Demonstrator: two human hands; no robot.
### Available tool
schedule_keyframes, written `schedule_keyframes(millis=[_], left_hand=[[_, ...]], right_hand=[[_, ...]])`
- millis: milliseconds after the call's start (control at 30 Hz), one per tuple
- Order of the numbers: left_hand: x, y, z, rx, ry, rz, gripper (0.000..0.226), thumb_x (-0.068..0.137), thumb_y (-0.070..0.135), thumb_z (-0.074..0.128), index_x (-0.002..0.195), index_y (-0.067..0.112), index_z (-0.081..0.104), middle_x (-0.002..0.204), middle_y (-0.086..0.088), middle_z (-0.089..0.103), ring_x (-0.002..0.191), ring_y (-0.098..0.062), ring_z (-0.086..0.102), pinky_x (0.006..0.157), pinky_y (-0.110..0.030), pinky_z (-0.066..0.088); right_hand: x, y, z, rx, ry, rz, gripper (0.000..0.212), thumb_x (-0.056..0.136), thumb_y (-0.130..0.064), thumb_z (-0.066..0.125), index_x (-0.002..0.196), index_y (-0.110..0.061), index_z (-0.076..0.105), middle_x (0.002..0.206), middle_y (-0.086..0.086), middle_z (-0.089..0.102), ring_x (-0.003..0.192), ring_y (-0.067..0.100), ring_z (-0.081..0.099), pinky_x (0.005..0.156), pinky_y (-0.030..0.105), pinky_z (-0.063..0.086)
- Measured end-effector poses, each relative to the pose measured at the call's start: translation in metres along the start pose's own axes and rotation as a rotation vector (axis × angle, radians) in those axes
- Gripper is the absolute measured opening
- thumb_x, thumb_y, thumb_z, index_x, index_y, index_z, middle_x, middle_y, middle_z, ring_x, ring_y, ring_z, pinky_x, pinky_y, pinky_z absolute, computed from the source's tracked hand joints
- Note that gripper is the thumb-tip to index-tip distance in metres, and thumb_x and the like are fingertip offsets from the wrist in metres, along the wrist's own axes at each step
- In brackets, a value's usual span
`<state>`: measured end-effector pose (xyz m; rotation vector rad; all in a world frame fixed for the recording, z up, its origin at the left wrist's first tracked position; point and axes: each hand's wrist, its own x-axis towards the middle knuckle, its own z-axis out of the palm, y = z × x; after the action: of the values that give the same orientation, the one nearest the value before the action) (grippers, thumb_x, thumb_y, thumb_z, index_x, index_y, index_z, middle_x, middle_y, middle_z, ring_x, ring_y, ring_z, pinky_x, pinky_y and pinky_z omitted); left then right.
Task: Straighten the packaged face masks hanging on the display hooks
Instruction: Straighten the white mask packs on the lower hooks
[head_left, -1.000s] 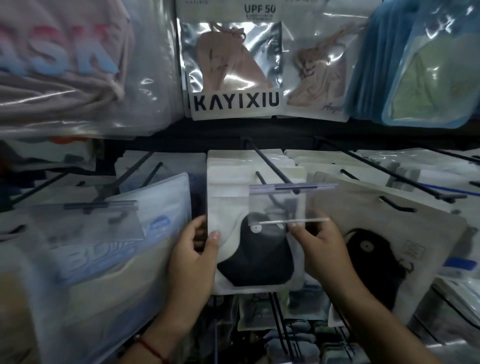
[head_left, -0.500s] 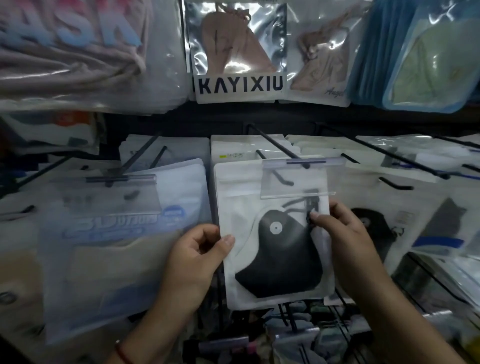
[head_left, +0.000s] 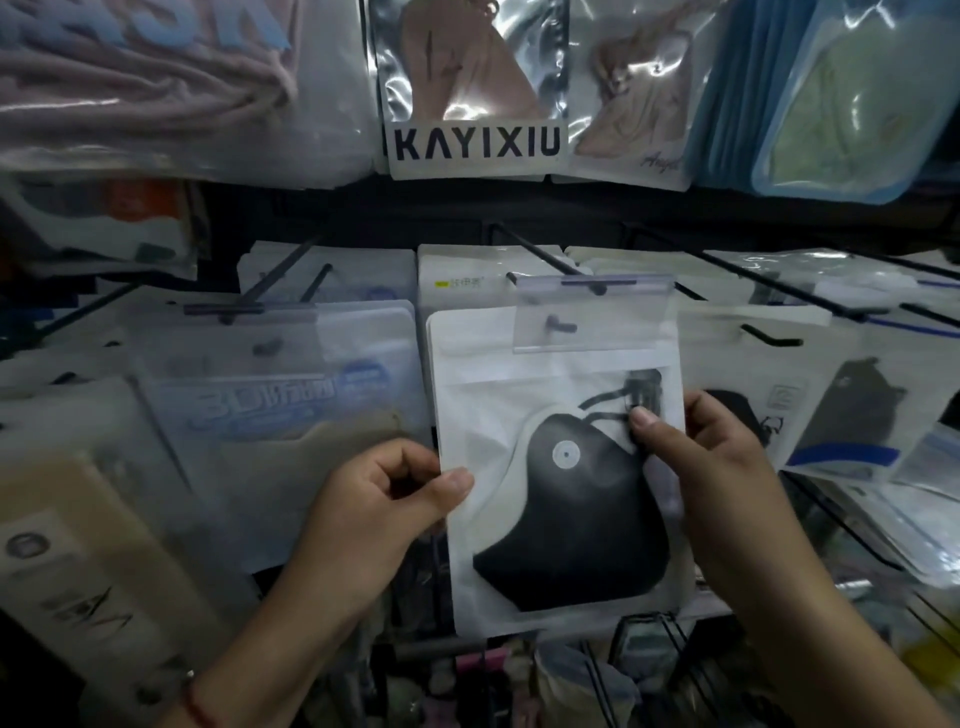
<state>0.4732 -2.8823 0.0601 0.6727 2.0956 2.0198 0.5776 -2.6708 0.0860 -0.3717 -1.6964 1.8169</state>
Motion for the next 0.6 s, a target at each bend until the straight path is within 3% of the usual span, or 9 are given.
schedule_keyframes(millis=[133, 233, 333, 600], left_hand=[[-0.004, -0.003, -0.002, -0.016, -0.066, -0.030, 0.030, 0.065, 0.035, 0.091, 0.072, 0.014, 0.070, 0.077, -0.018, 0.070, 0.066, -0.015, 0.063, 0.065, -0.027, 0.052], [-0.006, -0.003, -0.002, -0.068, -0.107, -0.037, 0.023, 0.066, 0.027, 0.087, 0.071, 0.011, 0.070, 0.077, -0.012, 0.072, 0.069, -0.017, 0.065, 0.066, -0.026, 0.054], [-0.006, -0.002, -0.004, -0.069, -0.146, -0.020, 0.034, 0.067, 0.032, 0.092, 0.073, 0.008, 0.069, 0.077, -0.009, 0.074, 0.070, -0.016, 0.068, 0.066, -0.022, 0.054], [-0.010, 0.000, 0.004, -0.102, -0.293, -0.034, 0.016, 0.068, 0.021, 0.080, 0.083, 0.026, 0.080, 0.093, 0.002, 0.078, 0.087, -0.010, 0.074, 0.071, -0.016, 0.054]], right_hand=[[-0.011, -0.003, -0.005, -0.021, -0.007, -0.039, 0.011, 0.090, -0.016, 0.062, 0.099, -0.014, 0.068, 0.098, 0.010, 0.074, 0.092, 0.026, 0.072, 0.076, 0.036, 0.052], [-0.019, -0.008, -0.009, -0.048, -0.009, -0.067, 0.011, 0.090, -0.018, 0.062, 0.099, -0.015, 0.069, 0.097, 0.010, 0.074, 0.091, 0.026, 0.072, 0.077, 0.037, 0.053], [-0.025, -0.012, -0.011, -0.053, 0.000, -0.110, 0.012, 0.087, -0.019, 0.063, 0.097, -0.015, 0.069, 0.096, 0.010, 0.074, 0.090, 0.026, 0.072, 0.075, 0.035, 0.055], [-0.034, -0.015, -0.021, -0.124, -0.025, -0.159, 0.020, 0.085, -0.021, 0.060, 0.102, -0.014, 0.069, 0.095, 0.008, 0.075, 0.090, 0.022, 0.072, 0.078, 0.029, 0.058]])
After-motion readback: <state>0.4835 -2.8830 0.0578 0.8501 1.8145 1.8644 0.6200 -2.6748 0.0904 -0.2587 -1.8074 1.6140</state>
